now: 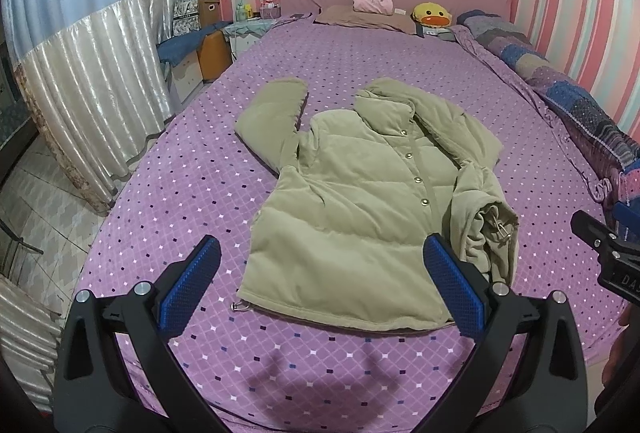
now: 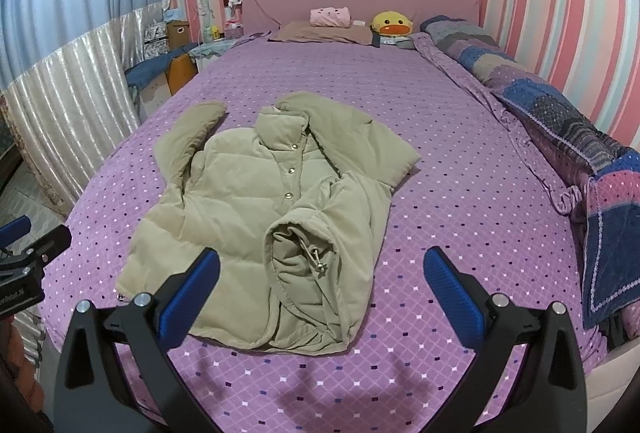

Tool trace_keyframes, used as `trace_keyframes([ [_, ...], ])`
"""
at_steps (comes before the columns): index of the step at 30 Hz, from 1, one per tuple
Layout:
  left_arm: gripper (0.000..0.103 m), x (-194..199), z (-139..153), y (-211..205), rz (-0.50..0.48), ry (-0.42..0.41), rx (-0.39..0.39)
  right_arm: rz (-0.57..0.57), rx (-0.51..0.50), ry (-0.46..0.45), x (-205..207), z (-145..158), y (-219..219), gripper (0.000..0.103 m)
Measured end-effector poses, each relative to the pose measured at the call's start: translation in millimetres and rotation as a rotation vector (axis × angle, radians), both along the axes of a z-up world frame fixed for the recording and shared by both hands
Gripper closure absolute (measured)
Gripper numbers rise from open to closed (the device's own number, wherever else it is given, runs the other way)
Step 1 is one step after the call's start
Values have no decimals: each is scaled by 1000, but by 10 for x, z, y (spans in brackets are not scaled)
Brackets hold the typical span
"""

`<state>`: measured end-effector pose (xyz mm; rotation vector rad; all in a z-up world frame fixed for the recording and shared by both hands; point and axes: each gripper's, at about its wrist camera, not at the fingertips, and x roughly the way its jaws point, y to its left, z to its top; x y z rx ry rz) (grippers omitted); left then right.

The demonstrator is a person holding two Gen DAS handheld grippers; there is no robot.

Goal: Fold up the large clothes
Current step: 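Grasp the bunched sleeve cuff of the khaki jacket with the right gripper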

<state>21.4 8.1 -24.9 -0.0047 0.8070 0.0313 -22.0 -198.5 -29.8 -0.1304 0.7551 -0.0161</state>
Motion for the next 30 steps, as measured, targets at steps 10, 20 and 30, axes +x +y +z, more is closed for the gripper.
trace_keyframes([
  [10,3,183,-39,176,17,14,-48,40,-80,-31,205,-9,96,2],
  [20,3,402,-92,208,18,-13,-5,41,-87,-89,440,55,175,2],
  [30,3,679,-479,234,11,20,34,21,-182,193,1225,-926,258,2],
])
